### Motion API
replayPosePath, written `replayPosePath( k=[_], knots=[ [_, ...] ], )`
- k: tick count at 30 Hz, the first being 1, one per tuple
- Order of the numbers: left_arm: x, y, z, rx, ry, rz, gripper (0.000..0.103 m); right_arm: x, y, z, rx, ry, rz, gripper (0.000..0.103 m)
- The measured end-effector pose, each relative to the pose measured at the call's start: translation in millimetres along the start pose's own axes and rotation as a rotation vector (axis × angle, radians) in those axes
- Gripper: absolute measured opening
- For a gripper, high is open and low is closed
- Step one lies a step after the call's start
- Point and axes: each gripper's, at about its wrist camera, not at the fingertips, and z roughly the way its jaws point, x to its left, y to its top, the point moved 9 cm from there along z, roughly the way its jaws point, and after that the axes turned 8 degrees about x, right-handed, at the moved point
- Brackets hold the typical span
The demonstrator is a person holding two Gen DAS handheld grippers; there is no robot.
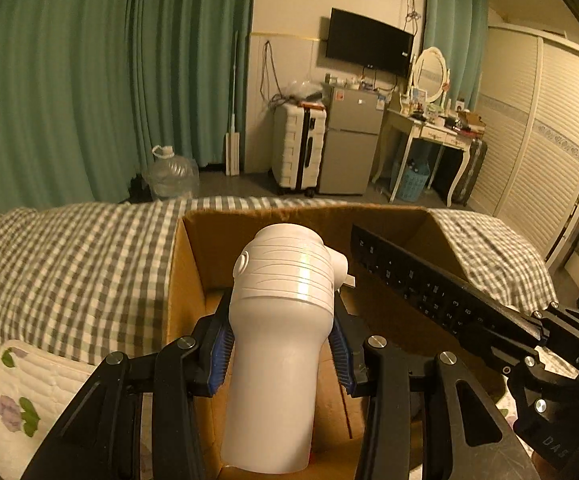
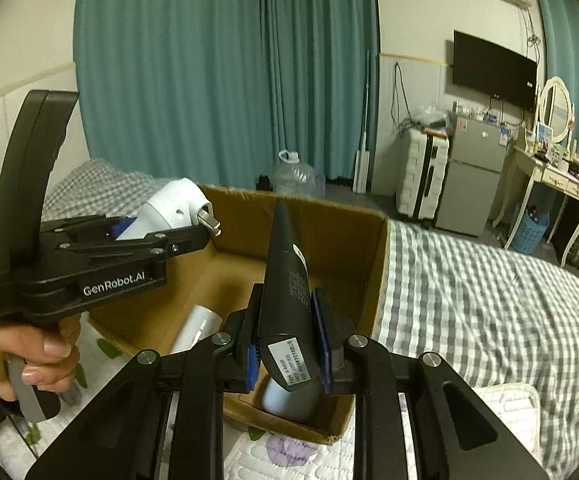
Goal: Organize rigid objects
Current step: 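Open both tools to drop the spray bottle and hair dryer into the box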
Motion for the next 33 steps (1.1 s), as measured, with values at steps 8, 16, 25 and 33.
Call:
replayPosePath(
  k=[8, 16, 25, 33],
  knots=[
    [-8, -1, 19, 0.044, -0.023, 0.014, 0.043, -12, -8, 33, 0.055, -0.018, -0.003, 0.021],
    [-1, 3, 24, 0.076, 0.01, -0.006, 0.053, -11, -16, 38, 0.068, -0.073, -0.015, 0.024],
    [7, 17, -20, 0.02, -0.013, -0.065, 0.054, -9, -1, -4, -0.015, -0.117, -0.015, 0.041],
    [8, 36, -93, -0.078, 0.01, -0.066, 0.054, 5, 23, -71, -0.122, -0.127, -0.018, 0.041]
  ],
)
